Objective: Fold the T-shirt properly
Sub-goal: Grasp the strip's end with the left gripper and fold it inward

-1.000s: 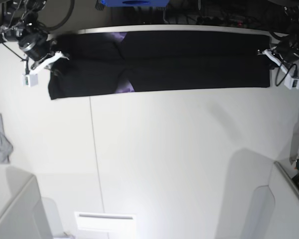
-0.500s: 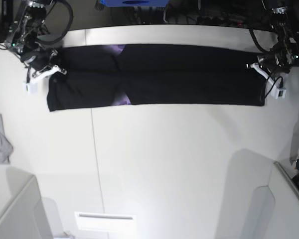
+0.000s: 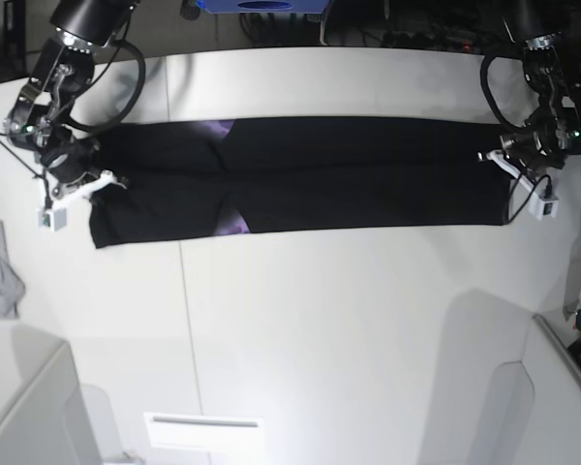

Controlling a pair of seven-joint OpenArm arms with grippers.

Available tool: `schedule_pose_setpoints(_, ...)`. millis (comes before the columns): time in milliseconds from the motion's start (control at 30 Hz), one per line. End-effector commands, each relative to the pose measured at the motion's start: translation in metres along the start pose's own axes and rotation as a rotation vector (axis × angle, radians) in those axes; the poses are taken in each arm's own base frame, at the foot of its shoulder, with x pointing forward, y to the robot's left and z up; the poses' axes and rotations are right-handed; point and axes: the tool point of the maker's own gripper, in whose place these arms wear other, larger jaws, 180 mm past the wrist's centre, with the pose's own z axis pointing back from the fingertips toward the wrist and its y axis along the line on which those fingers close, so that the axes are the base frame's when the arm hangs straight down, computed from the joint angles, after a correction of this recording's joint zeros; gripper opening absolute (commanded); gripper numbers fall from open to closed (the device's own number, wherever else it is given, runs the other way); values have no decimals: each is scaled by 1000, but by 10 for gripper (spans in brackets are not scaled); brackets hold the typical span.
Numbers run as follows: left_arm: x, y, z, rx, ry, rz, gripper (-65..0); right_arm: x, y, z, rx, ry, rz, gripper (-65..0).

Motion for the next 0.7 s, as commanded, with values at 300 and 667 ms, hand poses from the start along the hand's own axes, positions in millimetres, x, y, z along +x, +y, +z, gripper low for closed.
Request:
schedule_pose_setpoints(300, 57, 26, 94, -122, -339, 126, -632, 35, 31, 47, 12, -152, 123, -650)
schedule_pose_setpoints(667, 13, 34, 34, -206, -183, 322, -2, 34, 32, 46, 15, -149, 123, -650)
